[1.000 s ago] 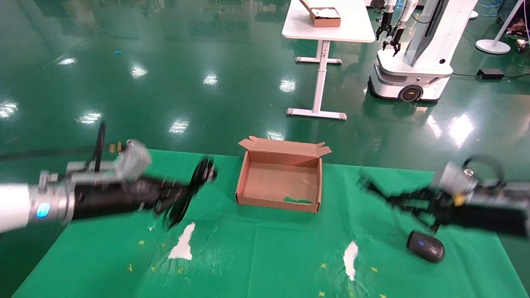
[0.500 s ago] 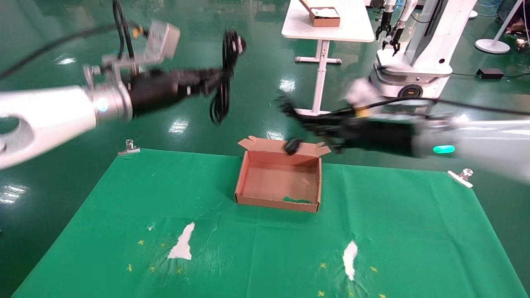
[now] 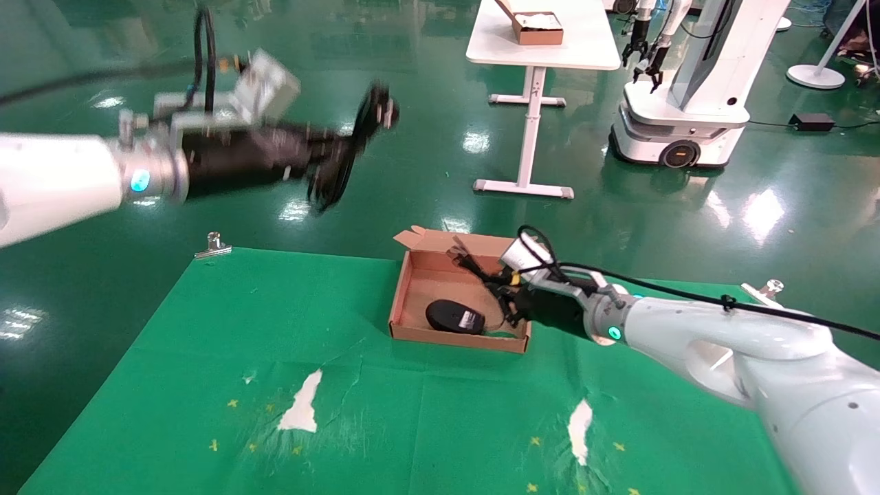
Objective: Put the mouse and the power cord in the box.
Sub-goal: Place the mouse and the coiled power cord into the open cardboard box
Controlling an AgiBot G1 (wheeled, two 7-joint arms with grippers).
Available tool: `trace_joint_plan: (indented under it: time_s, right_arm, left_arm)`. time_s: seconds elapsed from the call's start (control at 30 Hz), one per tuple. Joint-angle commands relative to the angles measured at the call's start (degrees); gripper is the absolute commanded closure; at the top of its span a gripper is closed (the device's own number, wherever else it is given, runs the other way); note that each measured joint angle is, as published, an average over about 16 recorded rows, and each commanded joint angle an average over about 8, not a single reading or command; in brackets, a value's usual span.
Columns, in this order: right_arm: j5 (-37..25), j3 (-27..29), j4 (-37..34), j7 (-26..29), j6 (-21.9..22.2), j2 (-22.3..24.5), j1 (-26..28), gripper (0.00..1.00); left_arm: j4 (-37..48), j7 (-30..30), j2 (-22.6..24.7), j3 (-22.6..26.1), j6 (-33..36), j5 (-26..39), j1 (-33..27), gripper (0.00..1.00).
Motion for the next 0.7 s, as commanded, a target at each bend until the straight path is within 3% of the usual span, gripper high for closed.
trace_joint_plan:
  time_s: [0.03,0.13,0.5,0.7]
  right_arm:
    - [-0.43,-0.45,0.89,-0.03,-1.20,0.06,-0.60,0.30]
    - [-0.60,-0.82,1.34,-0.10,-1.86,0.19,-0.46,0.00]
    - [0.64,-0.25,0.39,-2.94,0.43,2.20,1.05,0.00]
    - [3.09,1.65,0.28,-5.56,3.29,5.66,4.13,0.00]
  left_arm:
    - [-0.40,1.66,-0.70,1.28,2.18,1.83,0.54,1.00]
    - [-0.06,2.34,-0.16,1.82,2.46,2.59,1.55,1.00]
    - [0.66,2.81,5.42,2.98,-5.02,4.24,4.63,1.00]
    - [-4.81,5.65,8.32,5.55,-8.10,6.98,8.04,1.00]
